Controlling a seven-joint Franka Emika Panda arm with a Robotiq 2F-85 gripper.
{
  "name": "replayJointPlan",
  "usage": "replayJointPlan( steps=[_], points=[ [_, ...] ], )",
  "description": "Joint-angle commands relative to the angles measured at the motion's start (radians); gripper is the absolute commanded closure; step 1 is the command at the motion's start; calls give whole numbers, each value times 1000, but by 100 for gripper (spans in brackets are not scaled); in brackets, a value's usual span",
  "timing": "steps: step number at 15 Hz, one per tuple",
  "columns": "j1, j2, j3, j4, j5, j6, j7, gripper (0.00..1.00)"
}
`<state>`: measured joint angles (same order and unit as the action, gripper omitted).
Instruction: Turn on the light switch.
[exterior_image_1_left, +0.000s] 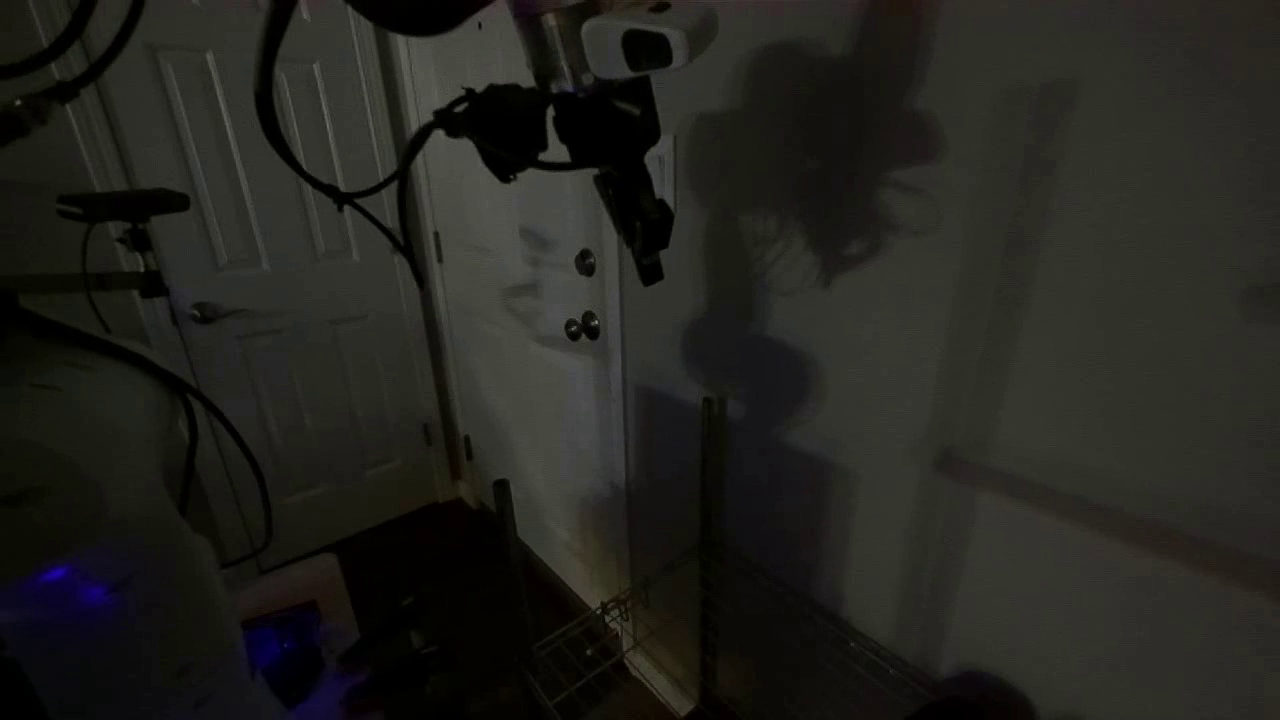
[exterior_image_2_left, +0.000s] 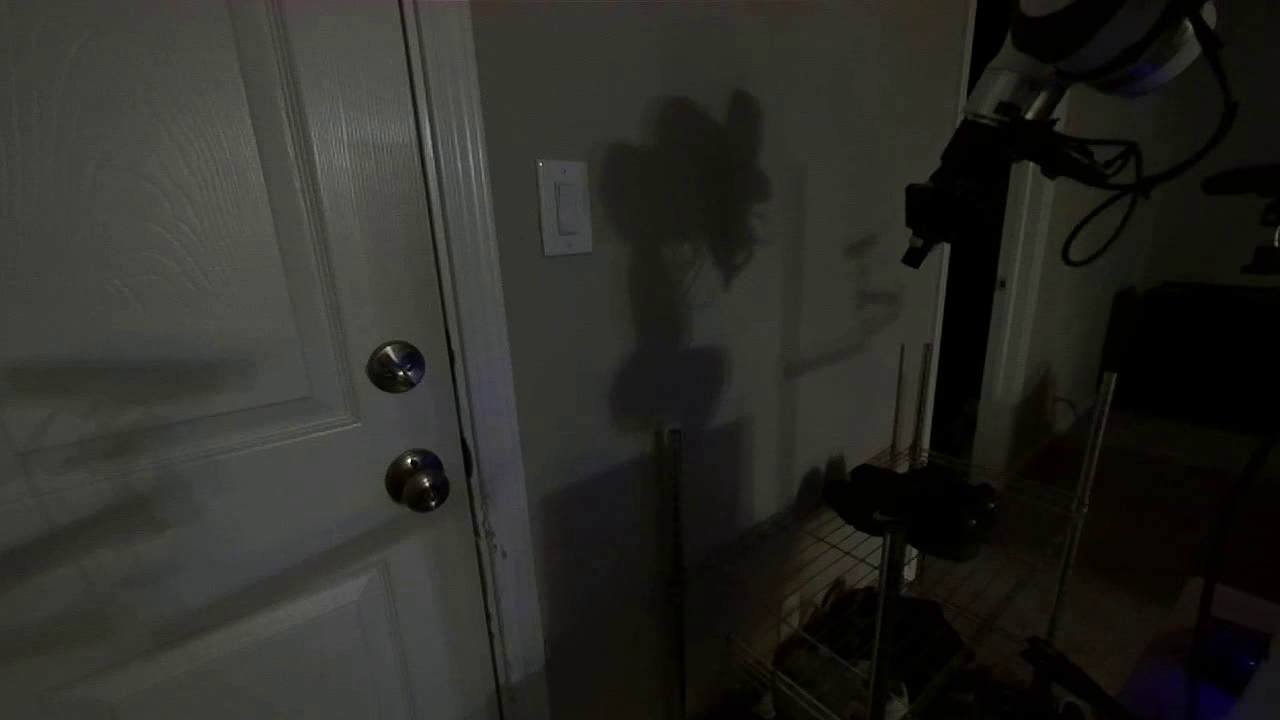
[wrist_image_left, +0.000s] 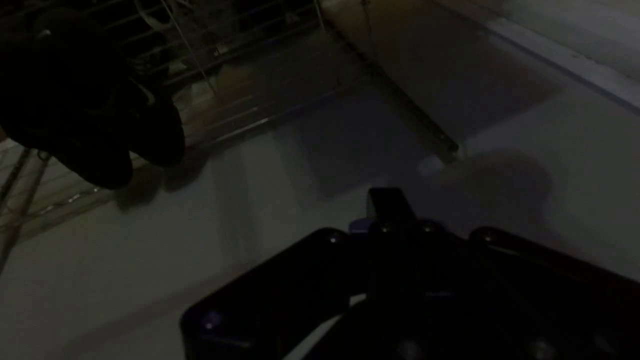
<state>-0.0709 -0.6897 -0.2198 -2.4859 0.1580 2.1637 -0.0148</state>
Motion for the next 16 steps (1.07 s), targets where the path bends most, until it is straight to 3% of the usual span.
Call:
replayJointPlan(
  steps=[1, 5, 16],
  points=[
    [45, 72, 12, 32, 69, 150, -45, 99],
    [109, 127, 16, 68, 100, 261, -61, 99],
    [280, 87, 27, 58, 173, 305, -293, 98]
  ],
)
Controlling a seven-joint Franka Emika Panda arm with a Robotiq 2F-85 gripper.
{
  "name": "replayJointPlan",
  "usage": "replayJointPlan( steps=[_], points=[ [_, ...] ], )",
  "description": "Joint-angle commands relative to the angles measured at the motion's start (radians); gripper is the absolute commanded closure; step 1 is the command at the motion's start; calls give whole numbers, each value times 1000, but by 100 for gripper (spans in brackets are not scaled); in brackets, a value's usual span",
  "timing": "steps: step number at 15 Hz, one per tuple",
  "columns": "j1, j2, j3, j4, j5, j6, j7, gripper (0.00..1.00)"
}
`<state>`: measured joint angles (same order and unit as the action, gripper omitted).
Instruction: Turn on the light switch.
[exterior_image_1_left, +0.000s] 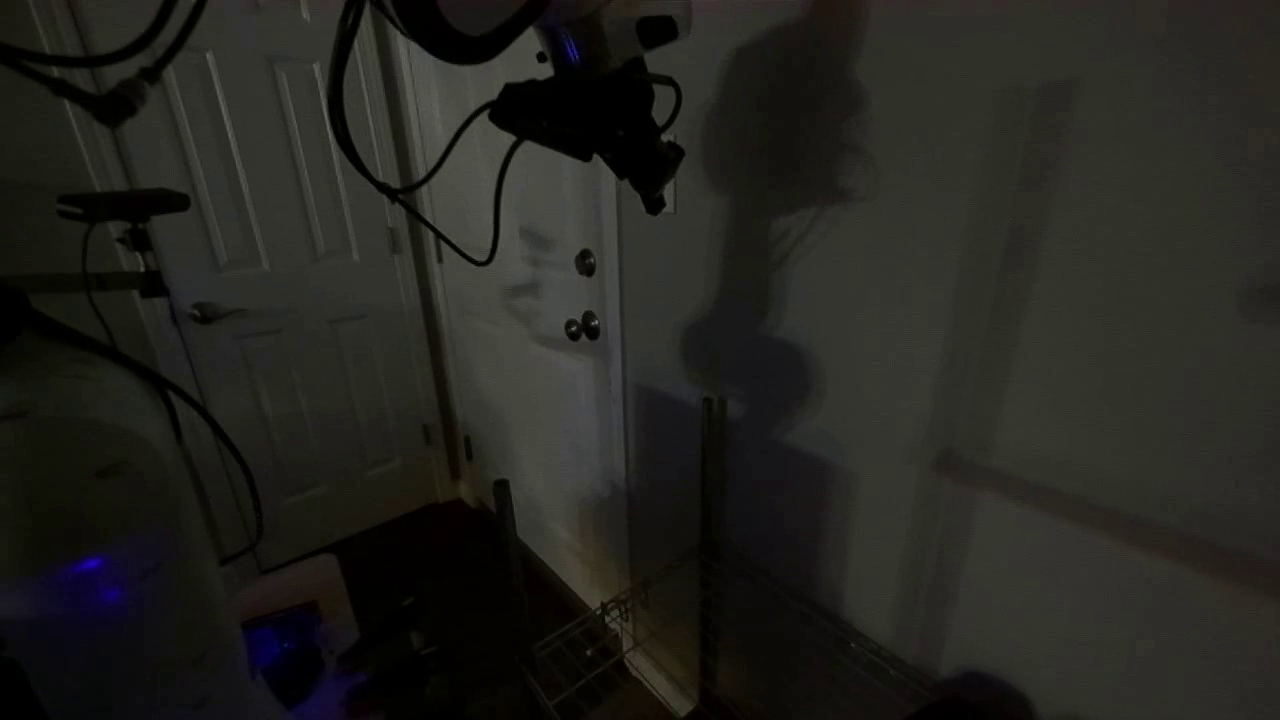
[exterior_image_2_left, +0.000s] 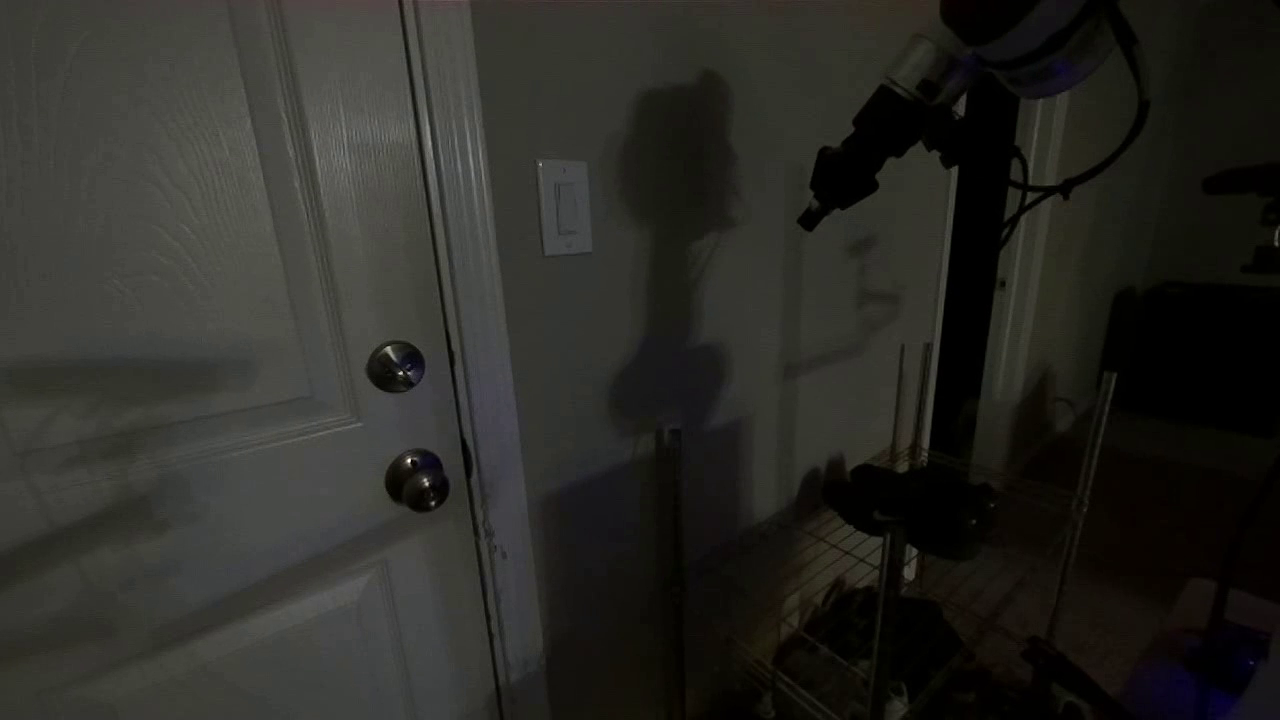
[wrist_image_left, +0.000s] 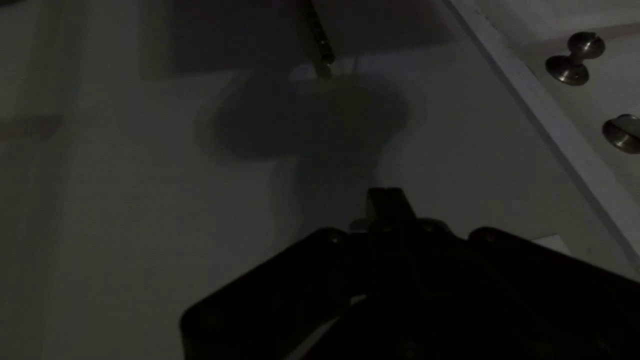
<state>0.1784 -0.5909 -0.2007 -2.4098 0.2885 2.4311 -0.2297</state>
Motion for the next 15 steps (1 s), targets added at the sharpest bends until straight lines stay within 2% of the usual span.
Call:
replayJointPlan(
  steps=[1, 4, 5, 15],
  points=[
    [43, -9, 12, -14, 44, 37, -81, 98],
    [68, -7, 17, -14, 46, 38, -88, 99],
    [39, 3, 30, 3, 18, 4, -42, 98],
    [49, 3, 32, 4, 19, 5, -47, 99]
  ],
)
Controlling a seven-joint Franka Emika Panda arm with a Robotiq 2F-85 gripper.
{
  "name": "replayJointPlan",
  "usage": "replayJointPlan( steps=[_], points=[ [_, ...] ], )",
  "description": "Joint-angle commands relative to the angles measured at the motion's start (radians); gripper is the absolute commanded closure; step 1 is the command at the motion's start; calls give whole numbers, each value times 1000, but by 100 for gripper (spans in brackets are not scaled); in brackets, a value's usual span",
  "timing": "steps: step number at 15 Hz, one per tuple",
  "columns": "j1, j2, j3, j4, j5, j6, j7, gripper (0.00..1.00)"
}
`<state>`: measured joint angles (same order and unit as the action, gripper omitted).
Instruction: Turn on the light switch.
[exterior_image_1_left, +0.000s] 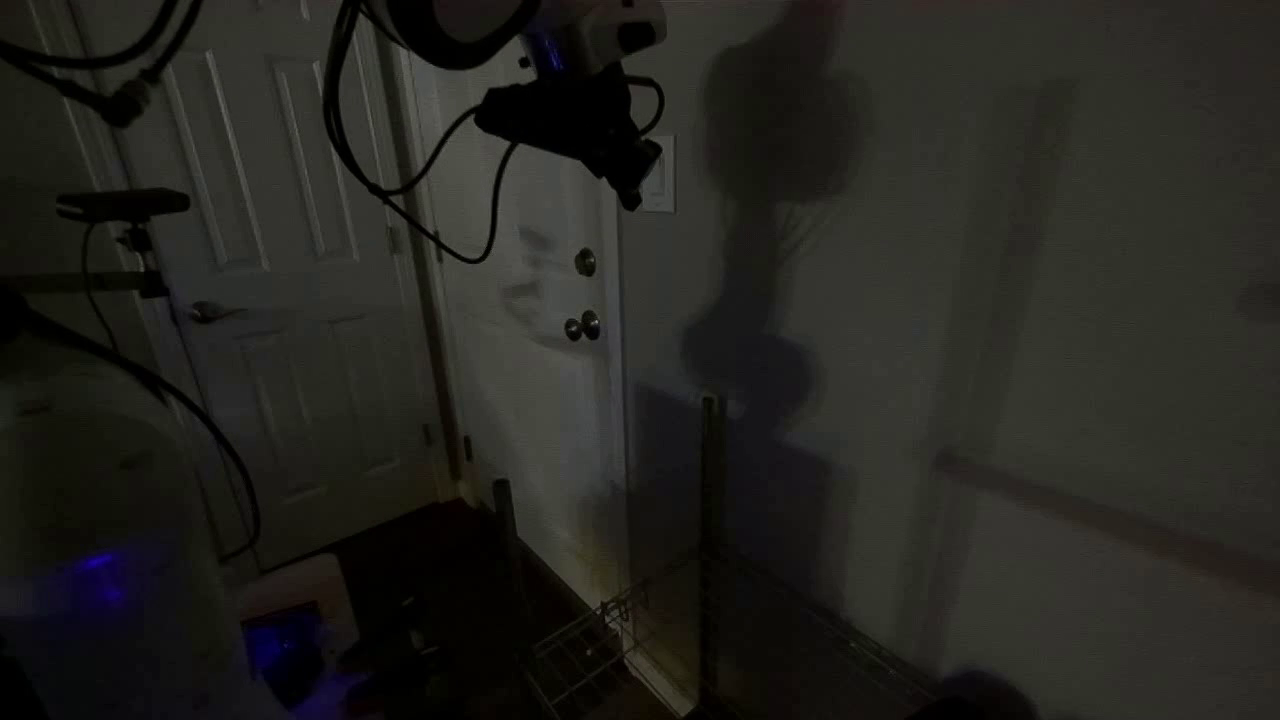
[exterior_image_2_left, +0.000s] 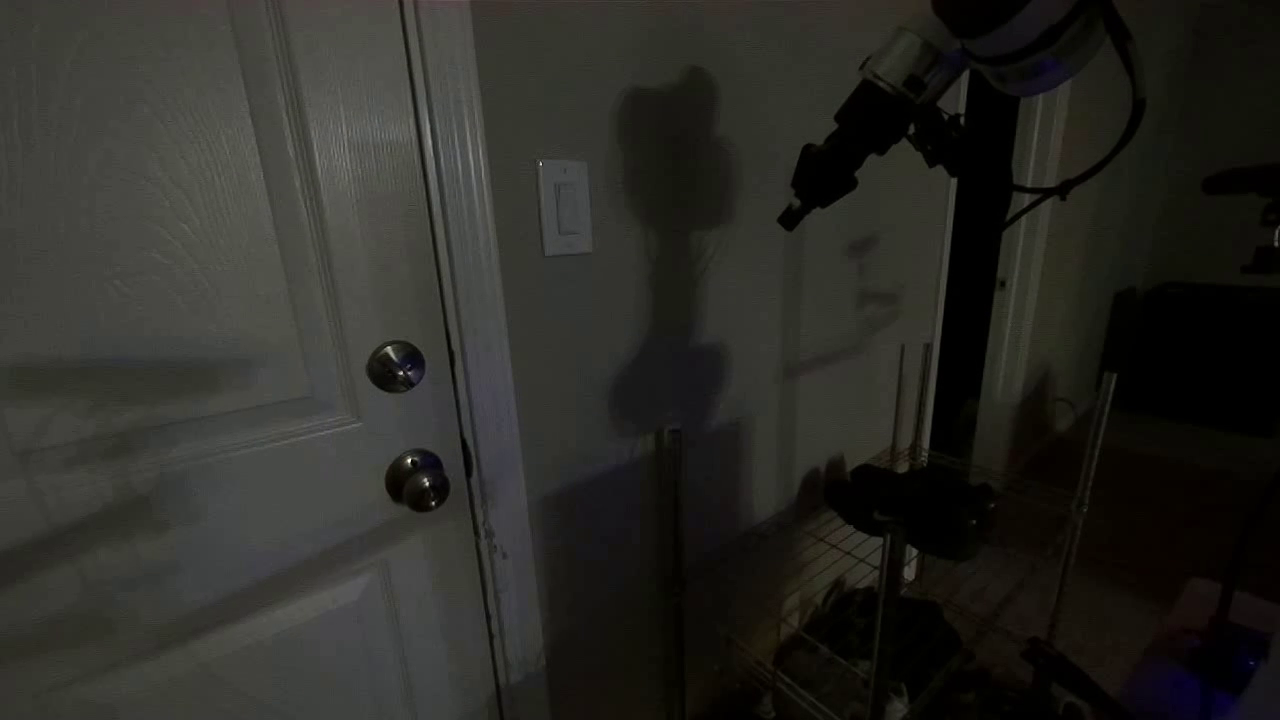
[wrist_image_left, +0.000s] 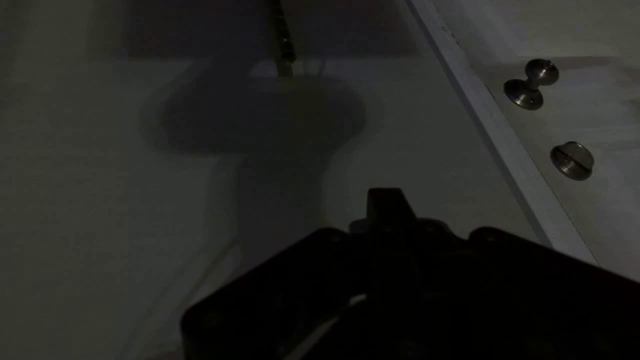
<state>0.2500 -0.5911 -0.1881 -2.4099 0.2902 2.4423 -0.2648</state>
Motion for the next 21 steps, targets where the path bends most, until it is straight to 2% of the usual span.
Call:
replayJointPlan(
  steps=[1, 4, 13, 21],
  points=[
    [-23, 3, 19, 4, 18, -7, -12, 99],
    [-24, -7, 24, -1, 12, 4, -20, 99],
    [-8, -45, 102, -14, -38, 32, -57, 99],
    [55, 30, 190, 74, -121, 55, -104, 99]
  ],
)
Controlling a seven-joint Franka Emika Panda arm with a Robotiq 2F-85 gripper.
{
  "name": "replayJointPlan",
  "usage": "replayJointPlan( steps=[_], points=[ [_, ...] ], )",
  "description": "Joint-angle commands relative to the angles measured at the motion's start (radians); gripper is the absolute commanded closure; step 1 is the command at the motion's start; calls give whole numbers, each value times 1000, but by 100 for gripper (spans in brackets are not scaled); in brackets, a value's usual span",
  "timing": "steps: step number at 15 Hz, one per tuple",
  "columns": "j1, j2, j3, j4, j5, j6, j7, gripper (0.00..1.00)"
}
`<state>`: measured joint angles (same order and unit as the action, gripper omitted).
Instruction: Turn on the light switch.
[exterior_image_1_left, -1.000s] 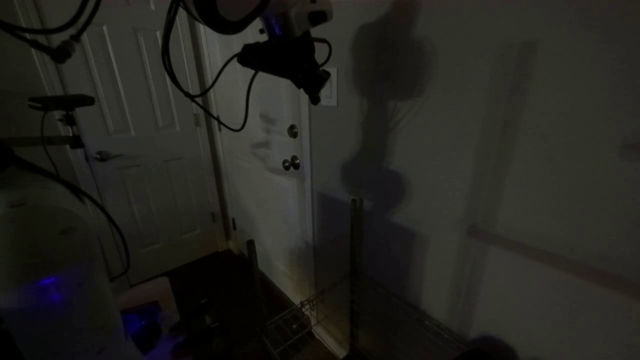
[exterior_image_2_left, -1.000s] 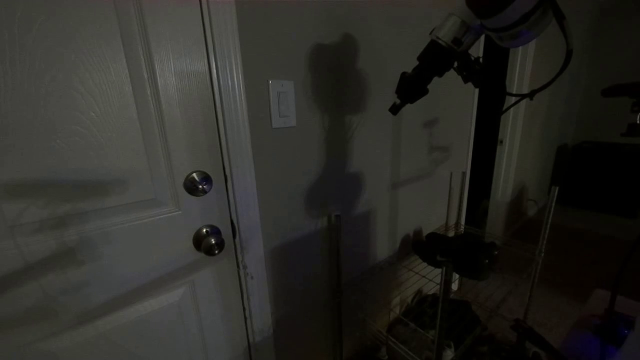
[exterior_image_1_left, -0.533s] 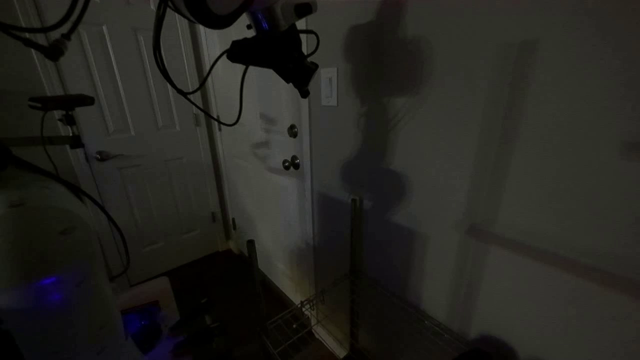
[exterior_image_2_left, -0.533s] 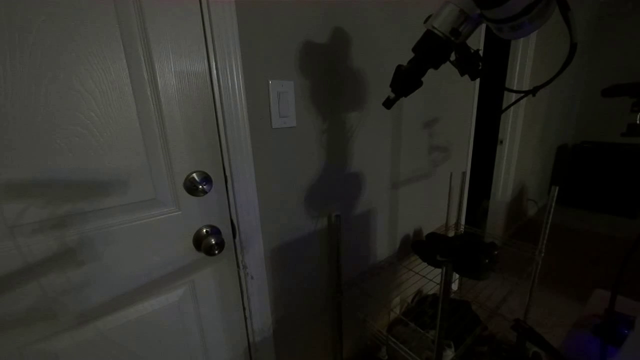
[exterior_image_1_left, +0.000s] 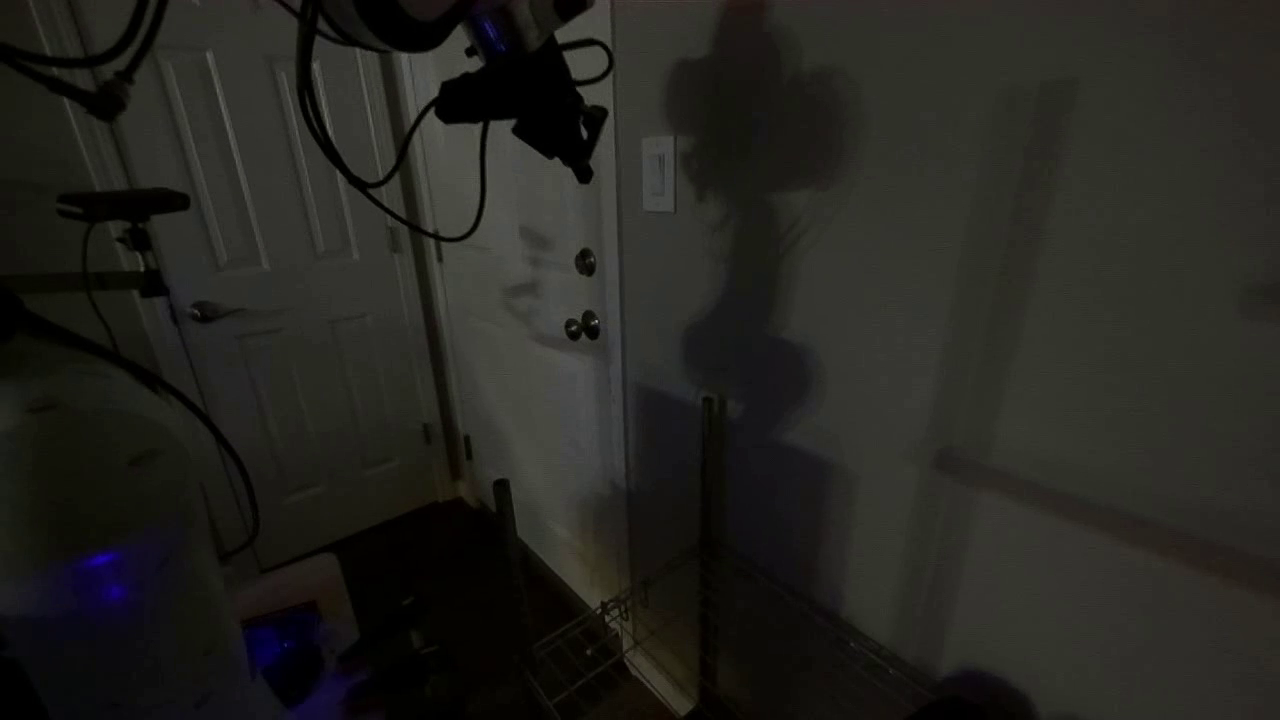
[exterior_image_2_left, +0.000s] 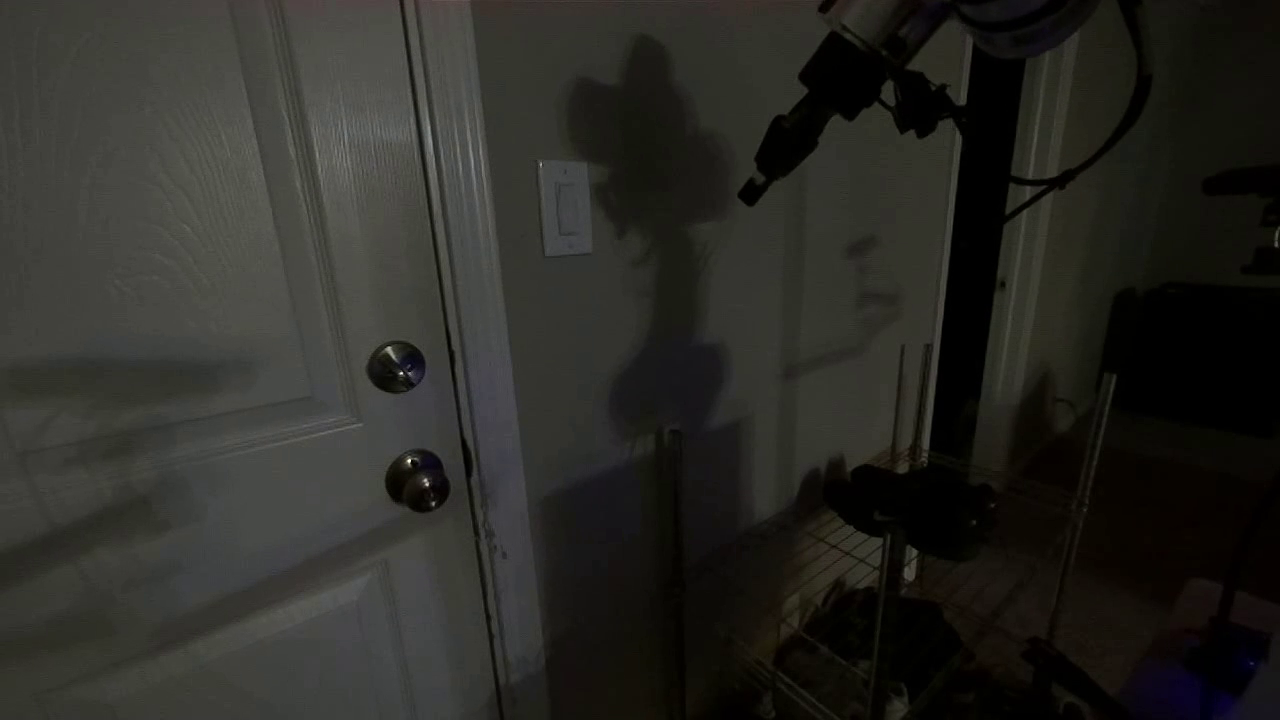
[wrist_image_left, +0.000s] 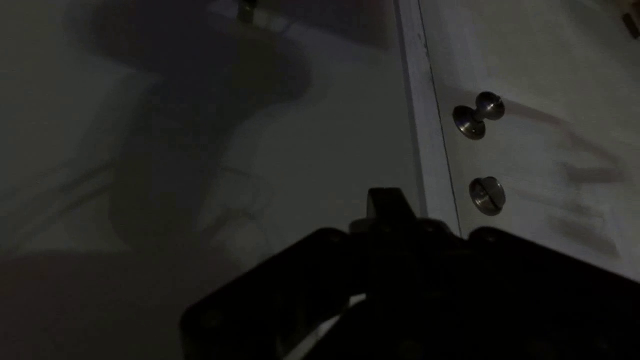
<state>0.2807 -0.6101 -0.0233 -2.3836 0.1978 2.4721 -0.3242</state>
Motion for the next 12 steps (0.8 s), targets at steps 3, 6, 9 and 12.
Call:
replayJointPlan(
  steps=[3, 6, 9, 12],
  points=[
    [41, 103, 52, 102, -59, 35, -51, 98],
    [32, 184, 67, 168, -91, 47, -52, 99],
    [14, 282, 69, 256, -108, 48, -53, 99],
    [-7, 368, 83, 344, -130, 55, -42, 98]
  ],
)
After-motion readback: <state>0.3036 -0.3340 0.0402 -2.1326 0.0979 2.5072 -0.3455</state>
